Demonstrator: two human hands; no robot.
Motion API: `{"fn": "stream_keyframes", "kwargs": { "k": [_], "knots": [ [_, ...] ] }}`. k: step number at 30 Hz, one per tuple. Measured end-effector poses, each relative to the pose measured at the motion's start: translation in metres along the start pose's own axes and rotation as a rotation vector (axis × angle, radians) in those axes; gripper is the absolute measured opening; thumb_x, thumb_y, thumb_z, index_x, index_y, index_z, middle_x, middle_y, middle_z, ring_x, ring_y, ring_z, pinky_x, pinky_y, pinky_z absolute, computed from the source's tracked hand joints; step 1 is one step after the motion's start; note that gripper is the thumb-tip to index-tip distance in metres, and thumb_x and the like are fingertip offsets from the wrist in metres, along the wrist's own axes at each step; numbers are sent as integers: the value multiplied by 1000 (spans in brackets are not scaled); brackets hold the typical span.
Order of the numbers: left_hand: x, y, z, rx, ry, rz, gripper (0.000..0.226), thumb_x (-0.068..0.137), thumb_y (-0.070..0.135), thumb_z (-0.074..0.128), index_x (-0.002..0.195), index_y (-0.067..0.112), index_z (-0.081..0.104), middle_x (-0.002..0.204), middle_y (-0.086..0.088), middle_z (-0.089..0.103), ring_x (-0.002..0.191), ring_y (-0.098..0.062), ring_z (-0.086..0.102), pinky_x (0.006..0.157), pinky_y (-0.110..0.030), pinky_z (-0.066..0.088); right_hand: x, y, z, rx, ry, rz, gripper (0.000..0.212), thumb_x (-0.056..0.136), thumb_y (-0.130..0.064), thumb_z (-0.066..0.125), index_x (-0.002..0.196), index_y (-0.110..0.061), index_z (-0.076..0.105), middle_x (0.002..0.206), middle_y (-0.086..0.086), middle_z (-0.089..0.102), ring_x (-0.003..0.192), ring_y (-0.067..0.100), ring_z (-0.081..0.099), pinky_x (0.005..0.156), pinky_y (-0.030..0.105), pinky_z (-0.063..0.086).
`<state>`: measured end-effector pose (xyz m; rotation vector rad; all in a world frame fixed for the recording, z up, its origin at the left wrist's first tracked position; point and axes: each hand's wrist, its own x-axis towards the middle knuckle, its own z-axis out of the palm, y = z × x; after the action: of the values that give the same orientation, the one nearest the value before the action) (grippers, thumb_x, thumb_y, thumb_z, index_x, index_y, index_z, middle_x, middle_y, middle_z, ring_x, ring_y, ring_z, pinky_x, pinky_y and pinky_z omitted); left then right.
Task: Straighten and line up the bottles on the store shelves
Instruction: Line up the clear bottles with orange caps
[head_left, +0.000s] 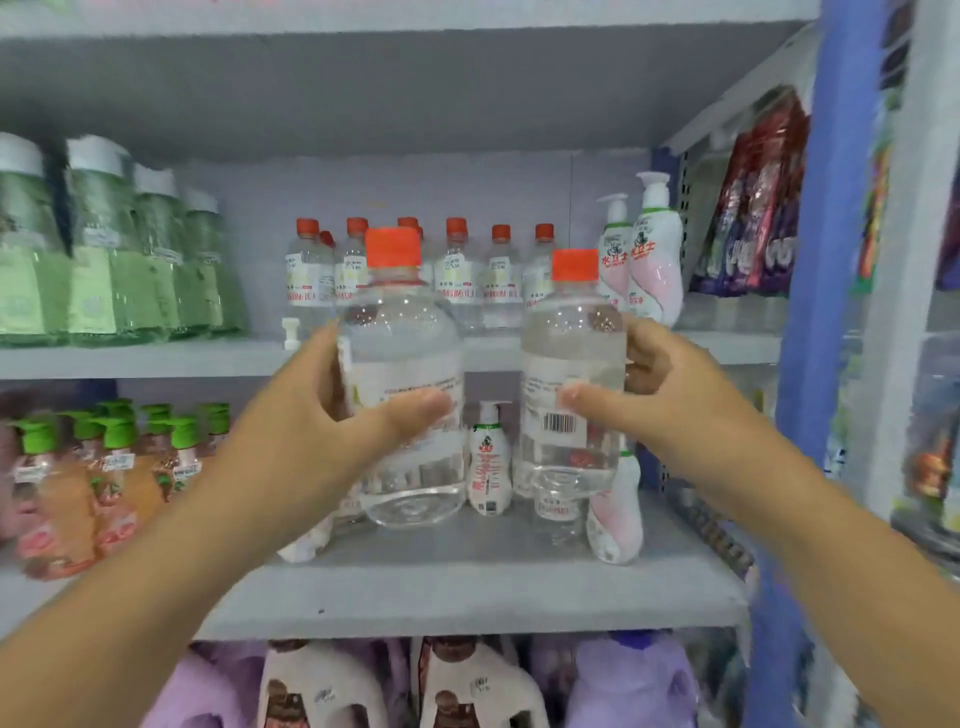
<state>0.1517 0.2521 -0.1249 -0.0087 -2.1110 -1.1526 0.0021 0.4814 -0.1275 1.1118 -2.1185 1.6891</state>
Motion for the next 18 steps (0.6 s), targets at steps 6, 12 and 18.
{"fn": "stream_keyframes", "kwargs": {
  "k": [6,12,18],
  "knots": [
    [70,41,3,61,62,98,52,76,69,65,120,44,55,101,23,72,86,8,67,65,-12,45,52,-33,-26,-121,125,-35,61,69,-58,83,122,-38,63,117,-17,70,102,5,70,85,33,58],
    [150,18,33,105,-42,16,61,79,70,70,126,35,52,109,13,67,99,-9,65,76,-29,51,101,-25,-23,-141,160,138,57,84,-53,75,128,-21,60,125,-9,59,94,6,59,67,19,51],
    [205,-9,57,141,-111,-22,68,75,73,72,123,32,48,110,8,66,97,-12,65,77,-34,55,138,-11,-26,-107,281,112,56,84,-51,75,130,-24,58,115,-7,60,94,7,60,75,27,48]
  ]
}}
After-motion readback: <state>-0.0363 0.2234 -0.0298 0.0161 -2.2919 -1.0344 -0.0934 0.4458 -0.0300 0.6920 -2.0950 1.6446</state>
